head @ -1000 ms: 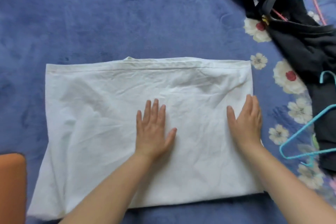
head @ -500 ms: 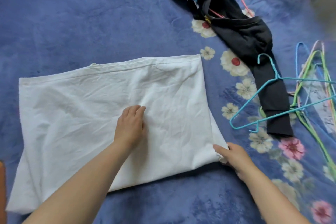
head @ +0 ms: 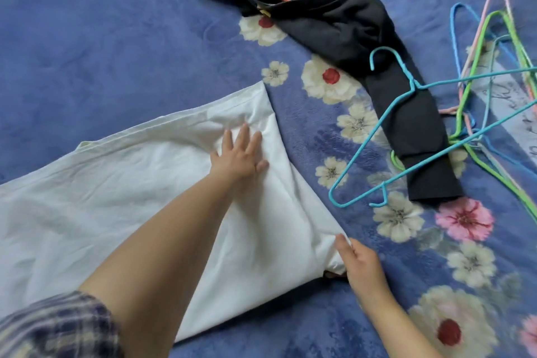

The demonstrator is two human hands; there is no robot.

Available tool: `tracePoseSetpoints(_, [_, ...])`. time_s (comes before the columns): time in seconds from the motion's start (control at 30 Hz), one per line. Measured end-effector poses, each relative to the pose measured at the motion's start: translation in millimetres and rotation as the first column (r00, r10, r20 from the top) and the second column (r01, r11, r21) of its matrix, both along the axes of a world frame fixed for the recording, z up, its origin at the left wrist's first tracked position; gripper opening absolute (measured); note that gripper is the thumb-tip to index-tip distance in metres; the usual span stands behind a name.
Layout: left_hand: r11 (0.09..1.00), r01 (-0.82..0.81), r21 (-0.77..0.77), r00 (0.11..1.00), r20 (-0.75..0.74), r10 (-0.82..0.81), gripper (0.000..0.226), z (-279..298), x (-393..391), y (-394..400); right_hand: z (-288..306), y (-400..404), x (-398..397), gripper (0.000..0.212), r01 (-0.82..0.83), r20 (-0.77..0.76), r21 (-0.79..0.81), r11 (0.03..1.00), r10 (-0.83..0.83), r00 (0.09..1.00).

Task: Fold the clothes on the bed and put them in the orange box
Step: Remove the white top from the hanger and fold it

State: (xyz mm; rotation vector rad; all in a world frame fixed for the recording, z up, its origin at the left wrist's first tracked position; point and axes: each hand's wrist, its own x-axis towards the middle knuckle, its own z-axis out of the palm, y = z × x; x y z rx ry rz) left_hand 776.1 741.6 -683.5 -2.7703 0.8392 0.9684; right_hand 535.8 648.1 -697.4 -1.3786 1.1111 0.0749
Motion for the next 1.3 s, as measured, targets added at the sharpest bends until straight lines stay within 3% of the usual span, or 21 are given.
tracePoseSetpoints(0.07, [1.000, -0.020, -0.003, 1.000, -0.013, 0.020, 0.063, -3.4, -1.0, 3.5, -2.2, -0.2, 3.3, 0.031, 0.104, 0.032, 0.183, 0.978, -0.111, 0.993])
tracePoseSetpoints(0.17, [0.998, -0.052, -0.045, 0.999, 0.004, 0.053, 0.061, -4.7, -1.5, 3.4, 1.2, -8.8, 9.7, 0.028, 0.100, 0.010, 0.371, 0.923, -0.112, 0.994])
tracePoseSetpoints(0.27, [0.976, -0.009, -0.216, 0.983, 0.175, 0.048, 0.056, 2.6, 3.2, -3.4, 4.3, -14.4, 10.8, 0.031, 0.046, 0.013, 0.414, 0.909, -0.056, 0.998])
tracePoseSetpoints(0.33, [0.925, 0.204, -0.321, 0.927, 0.367, -0.077, 0.048, 8.5, 5.4, -17.4, 3.1, -16.5, 8.7, 0.031, 0.010, 0.034, 0.427, 0.904, -0.027, 0.999])
tracePoseSetpoints(0.37, [0.905, 0.280, -0.320, 0.889, 0.442, -0.119, 0.045, 10.9, 7.1, -26.5, 1.5, -16.9, 7.6, 0.030, -0.003, 0.051, 0.434, 0.901, -0.021, 0.998])
tracePoseSetpoints(0.43, [0.955, 0.191, -0.226, 0.912, 0.400, -0.088, 0.041, 20.2, 9.6, -48.4, 2.4, -17.9, 6.8, 0.025, -0.032, 0.094, 0.441, 0.897, -0.011, 0.995])
tracePoseSetpoints(0.5, [0.997, 0.019, -0.071, 0.935, 0.353, 0.007, 0.040, 24.0, 13.4, -68.9, 0.5, -17.3, 4.7, 0.013, -0.051, 0.138, 0.387, 0.921, -0.003, 0.990])
tracePoseSetpoints(0.57, [0.996, 0.062, 0.059, 0.927, 0.367, -0.079, 0.036, 28.0, 17.5, -81.2, -3.5, -10.5, 2.2, 0.014, -0.073, 0.156, 0.219, 0.973, 0.039, 0.987])
tracePoseSetpoints(0.63, [0.968, 0.199, 0.150, 0.904, 0.354, -0.240, 0.036, 31.5, 24.1, -85.1, -10.9, -2.6, -1.8, 0.019, -0.086, 0.132, -0.221, 0.971, 0.117, 0.984])
tracePoseSetpoints(0.7, [0.889, 0.402, 0.221, 0.824, 0.335, -0.456, 0.036, 36.6, 32.3, -80.9, -18.8, 7.0, -2.4, 0.032, -0.137, 0.054, -0.623, 0.770, 0.217, 0.975])
tracePoseSetpoints(0.77, [0.803, 0.533, 0.268, 0.742, 0.308, -0.595, 0.034, 38.7, 41.6, -69.1, -19.9, 12.4, 3.3, 0.029, -0.124, 0.035, -0.793, 0.596, 0.247, 0.968])
tracePoseSetpoints(0.8, [0.796, 0.544, 0.265, 0.746, 0.282, -0.603, 0.033, 39.3, 46.1, -63.1, -19.7, 12.4, 6.8, 0.026, -0.098, 0.053, -0.839, 0.535, 0.261, 0.964])
tracePoseSetpoints(0.9, [0.820, 0.557, 0.129, 0.799, 0.186, -0.572, 0.022, 38.3, 58.5, -43.0, -24.4, 2.2, 13.7, 0.044, -0.059, 0.076, -0.897, 0.438, 0.284, 0.956])
tracePoseSetpoints(0.93, [0.786, 0.617, 0.021, 0.767, 0.208, -0.607, 0.014, 37.2, 63.7, -36.9, -25.5, -2.3, 14.4, 0.054, -0.055, 0.087, -0.894, 0.445, 0.294, 0.952])
tracePoseSetpoints(1.0, [0.740, 0.670, -0.053, 0.726, 0.254, -0.639, 0.013, 36.7, 70.0, -29.6, -24.9, -7.5, 11.9, 0.063, -0.054, 0.130, -0.851, 0.522, 0.309, 0.942])
tracePoseSetpoints(1.13, [0.665, 0.744, -0.064, 0.634, 0.380, -0.673, 0.023, 33.8, 64.3, -33.7, -25.3, -6.3, 7.6, 0.058, 0.010, 0.233, -0.691, 0.722, 0.210, 0.949])
tracePoseSetpoints(1.23, [0.736, 0.675, 0.052, 0.708, 0.234, -0.666, 0.017, 35.4, 63.6, -38.5, -28.1, -4.2, 11.3, 0.048, 0.050, 0.224, -0.657, 0.752, 0.132, 0.966])
tracePoseSetpoints(1.3, [0.728, 0.685, -0.028, 0.715, 0.223, -0.663, 0.011, 32.3, 64.6, -34.7, -27.3, 0.1, 13.3, 0.039, 0.052, 0.197, -0.713, 0.699, 0.129, 0.972])
